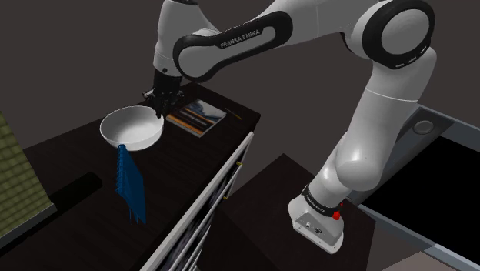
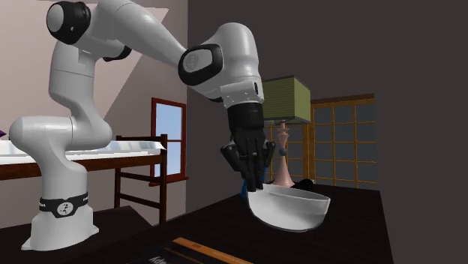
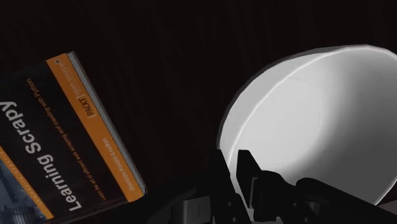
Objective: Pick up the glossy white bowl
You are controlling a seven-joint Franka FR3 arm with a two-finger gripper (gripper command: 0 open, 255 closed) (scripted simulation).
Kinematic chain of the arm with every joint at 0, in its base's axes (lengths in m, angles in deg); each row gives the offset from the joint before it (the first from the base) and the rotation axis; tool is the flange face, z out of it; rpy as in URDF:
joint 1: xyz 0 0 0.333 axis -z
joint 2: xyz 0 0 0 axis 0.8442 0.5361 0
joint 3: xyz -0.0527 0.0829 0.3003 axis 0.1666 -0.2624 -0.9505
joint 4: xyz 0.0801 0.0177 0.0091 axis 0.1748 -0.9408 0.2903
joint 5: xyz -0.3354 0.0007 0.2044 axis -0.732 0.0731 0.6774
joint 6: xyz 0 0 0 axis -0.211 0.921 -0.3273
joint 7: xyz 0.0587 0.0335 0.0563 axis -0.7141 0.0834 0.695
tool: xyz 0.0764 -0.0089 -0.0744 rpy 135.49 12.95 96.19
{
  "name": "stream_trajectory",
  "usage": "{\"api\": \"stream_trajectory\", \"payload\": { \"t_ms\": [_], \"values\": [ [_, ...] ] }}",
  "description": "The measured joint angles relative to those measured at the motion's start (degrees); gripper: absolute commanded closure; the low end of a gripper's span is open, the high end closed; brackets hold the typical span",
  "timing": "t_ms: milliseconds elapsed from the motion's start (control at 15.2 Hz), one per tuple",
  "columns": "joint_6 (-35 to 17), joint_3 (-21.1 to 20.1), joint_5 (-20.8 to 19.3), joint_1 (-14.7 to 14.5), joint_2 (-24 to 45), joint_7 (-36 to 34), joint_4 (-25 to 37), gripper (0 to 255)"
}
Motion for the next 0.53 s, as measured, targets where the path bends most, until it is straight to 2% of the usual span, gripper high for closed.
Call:
{"api": "stream_trajectory", "payload": {
  "t_ms": [528],
  "values": [
    [5.4,-0.4,1.5,0.2,-2.7,1.0,2.9,255]
  ]
}}
